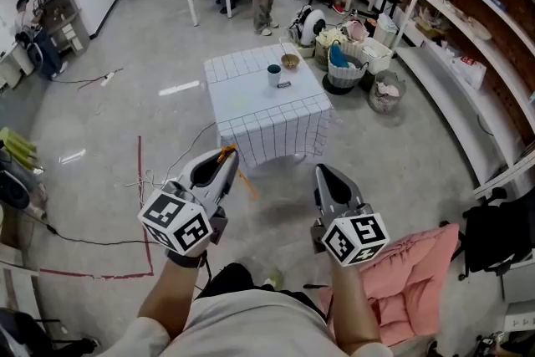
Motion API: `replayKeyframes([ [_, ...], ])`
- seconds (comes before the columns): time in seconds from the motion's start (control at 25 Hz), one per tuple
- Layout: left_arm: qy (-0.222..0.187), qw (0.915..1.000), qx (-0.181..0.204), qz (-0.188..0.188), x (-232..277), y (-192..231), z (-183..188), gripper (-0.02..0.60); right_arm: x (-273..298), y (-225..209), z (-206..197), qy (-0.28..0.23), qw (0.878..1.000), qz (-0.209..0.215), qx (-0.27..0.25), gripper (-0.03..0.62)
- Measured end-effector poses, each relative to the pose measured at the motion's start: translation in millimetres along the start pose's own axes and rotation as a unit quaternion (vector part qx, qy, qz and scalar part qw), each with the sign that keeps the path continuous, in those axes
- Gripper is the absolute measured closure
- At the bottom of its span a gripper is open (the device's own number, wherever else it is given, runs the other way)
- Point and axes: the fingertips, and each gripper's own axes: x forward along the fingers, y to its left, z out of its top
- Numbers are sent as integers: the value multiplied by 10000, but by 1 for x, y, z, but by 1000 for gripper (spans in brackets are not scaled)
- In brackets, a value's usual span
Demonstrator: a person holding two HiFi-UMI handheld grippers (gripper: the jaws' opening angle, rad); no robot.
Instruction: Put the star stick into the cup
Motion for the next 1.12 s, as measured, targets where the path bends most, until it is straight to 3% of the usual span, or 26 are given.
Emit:
replayKeyframes([
  [0.48,59,9999,-81,47,39,26,-11,558,32,-30,-5,79,9999,-47,114,582],
  [1.12,260,9993,-275,-62,148,153,-11,558,183,-78,-14,310,9992,-208,162,582],
])
